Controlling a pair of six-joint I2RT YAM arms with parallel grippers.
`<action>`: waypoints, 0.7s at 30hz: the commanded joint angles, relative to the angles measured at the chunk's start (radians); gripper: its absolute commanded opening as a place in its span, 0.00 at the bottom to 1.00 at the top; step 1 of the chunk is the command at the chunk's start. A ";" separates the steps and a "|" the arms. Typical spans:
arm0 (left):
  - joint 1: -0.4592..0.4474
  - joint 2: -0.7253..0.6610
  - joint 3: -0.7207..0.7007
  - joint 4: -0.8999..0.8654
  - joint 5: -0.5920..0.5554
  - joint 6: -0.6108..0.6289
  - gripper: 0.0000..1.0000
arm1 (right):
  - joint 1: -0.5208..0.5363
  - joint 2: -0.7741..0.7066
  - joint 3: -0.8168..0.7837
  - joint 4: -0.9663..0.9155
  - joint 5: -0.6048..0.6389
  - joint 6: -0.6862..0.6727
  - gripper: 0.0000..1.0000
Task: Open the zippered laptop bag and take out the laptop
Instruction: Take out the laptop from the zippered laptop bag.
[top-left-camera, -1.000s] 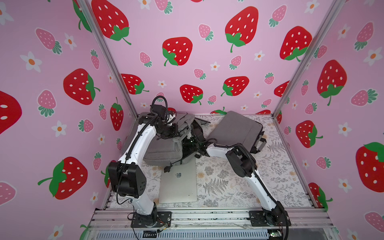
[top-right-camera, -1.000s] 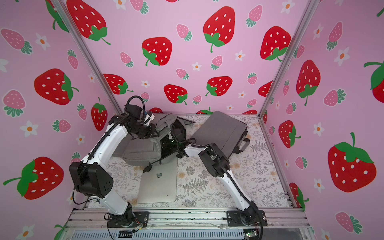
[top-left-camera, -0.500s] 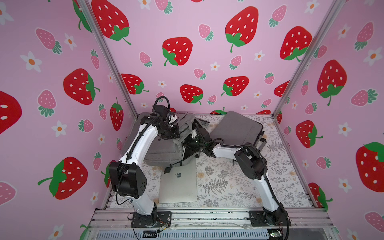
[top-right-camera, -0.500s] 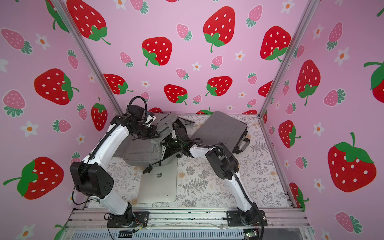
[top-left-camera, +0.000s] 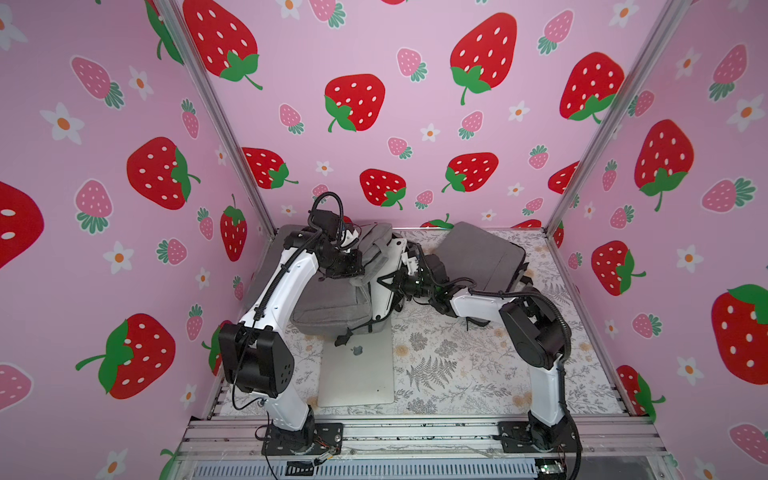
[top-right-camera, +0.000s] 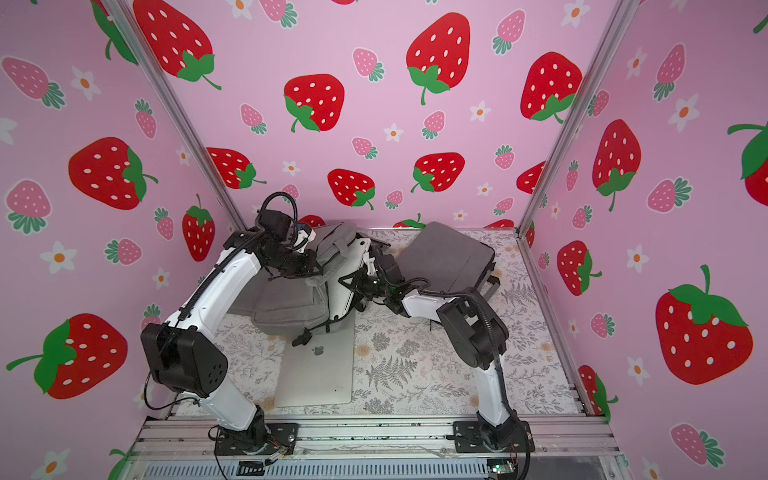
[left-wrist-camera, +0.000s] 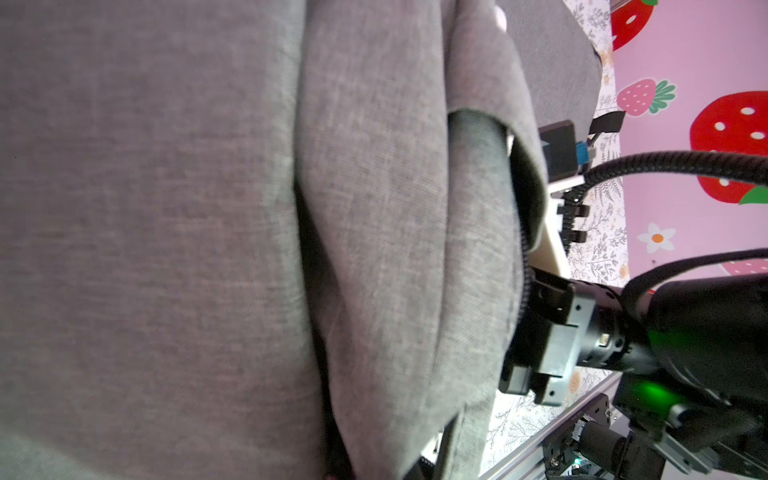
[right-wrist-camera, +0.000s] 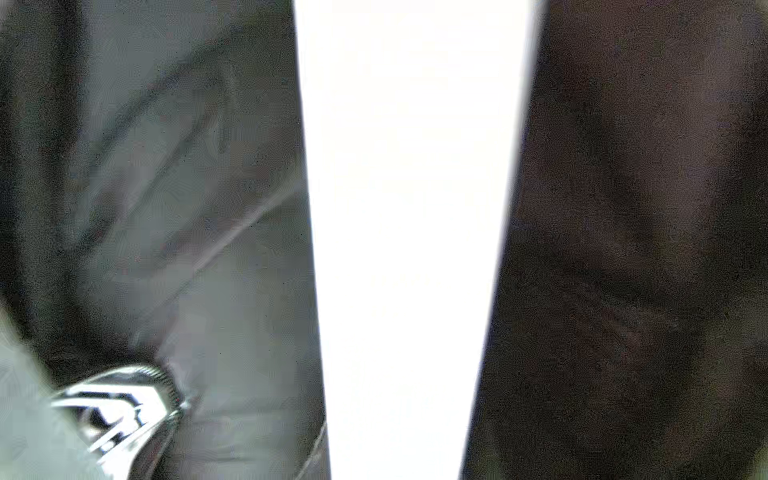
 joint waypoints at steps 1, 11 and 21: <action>-0.015 0.005 0.005 0.057 0.012 0.015 0.00 | -0.013 -0.091 0.025 0.066 -0.055 0.012 0.00; -0.153 0.025 0.032 0.052 0.020 0.011 0.00 | 0.009 0.059 0.182 0.018 -0.009 0.049 0.00; -0.136 0.026 0.002 0.021 -0.124 0.035 0.00 | -0.019 0.001 0.145 0.015 -0.086 0.044 0.00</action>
